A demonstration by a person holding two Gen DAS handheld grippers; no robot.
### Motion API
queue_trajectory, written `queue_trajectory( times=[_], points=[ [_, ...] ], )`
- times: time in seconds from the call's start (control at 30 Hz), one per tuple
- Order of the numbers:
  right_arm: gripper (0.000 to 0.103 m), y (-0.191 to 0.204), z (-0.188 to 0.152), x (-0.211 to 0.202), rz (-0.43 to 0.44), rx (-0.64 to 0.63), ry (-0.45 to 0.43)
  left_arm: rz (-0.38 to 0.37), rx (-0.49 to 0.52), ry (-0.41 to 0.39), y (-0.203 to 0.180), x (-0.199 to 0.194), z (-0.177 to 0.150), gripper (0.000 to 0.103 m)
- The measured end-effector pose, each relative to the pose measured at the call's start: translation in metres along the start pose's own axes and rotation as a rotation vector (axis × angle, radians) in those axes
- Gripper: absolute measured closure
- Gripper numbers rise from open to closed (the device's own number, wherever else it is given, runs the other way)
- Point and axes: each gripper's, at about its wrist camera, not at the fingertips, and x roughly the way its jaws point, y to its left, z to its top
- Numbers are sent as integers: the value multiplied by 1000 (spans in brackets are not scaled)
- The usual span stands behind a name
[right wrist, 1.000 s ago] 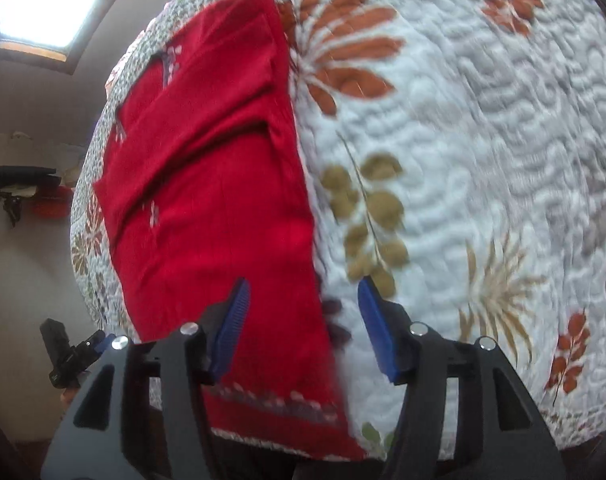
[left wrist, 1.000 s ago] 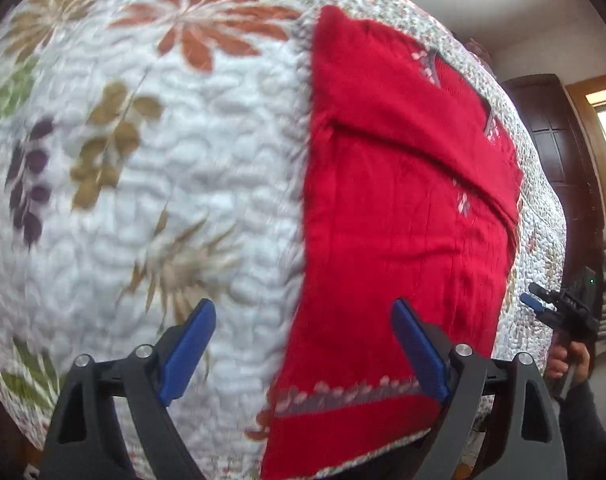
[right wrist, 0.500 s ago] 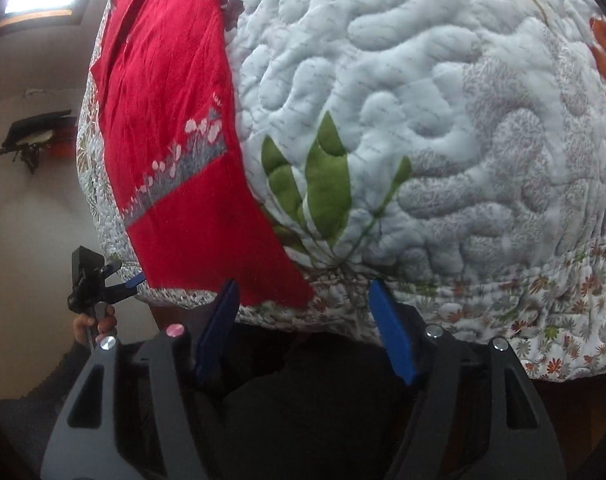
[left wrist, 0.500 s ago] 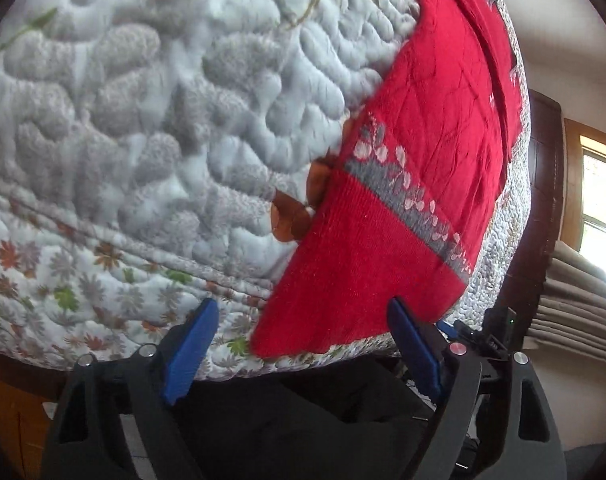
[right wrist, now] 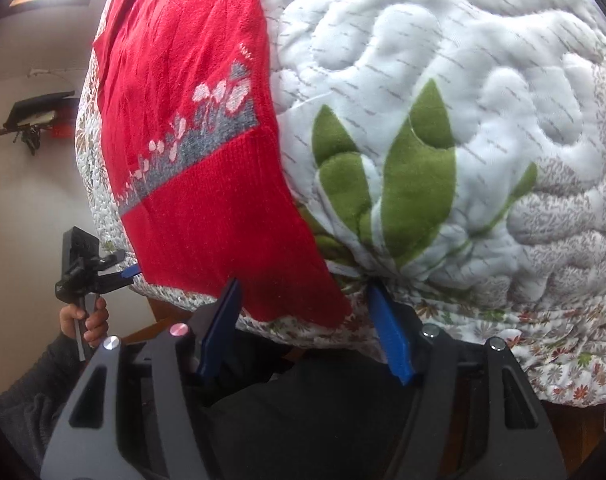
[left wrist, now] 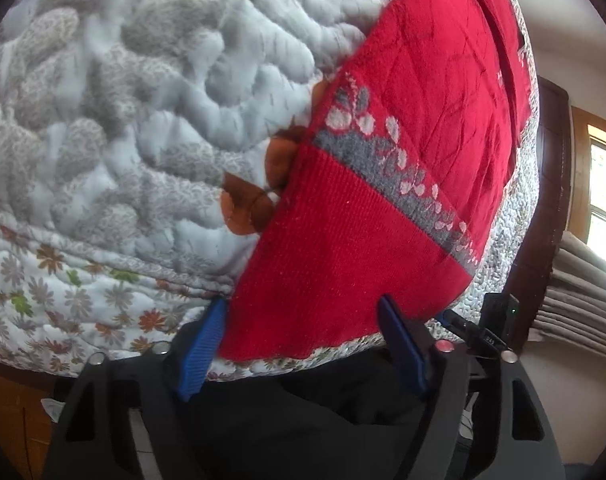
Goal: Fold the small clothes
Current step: 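Close both tools on the red sweater hem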
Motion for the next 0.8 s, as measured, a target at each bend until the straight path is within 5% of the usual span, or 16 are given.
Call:
queue_trajectory(
  times=[0.13,0.17,0.47,0.8],
  points=[
    [83,1,-3,2,19,20,24,-18,-35,-2,12,-10,-4,75],
    [92,1,-4,2,23,27,26,-12,-31,-3,11,-11,-5,91],
    [95,15,-19,-33,86,58,-46,-65,-8,-48,-9,-32,-15,97],
    [96,32,-30,-96,325,139,-217,-217,37,-177,-38,-94,-36,97]
  ],
)
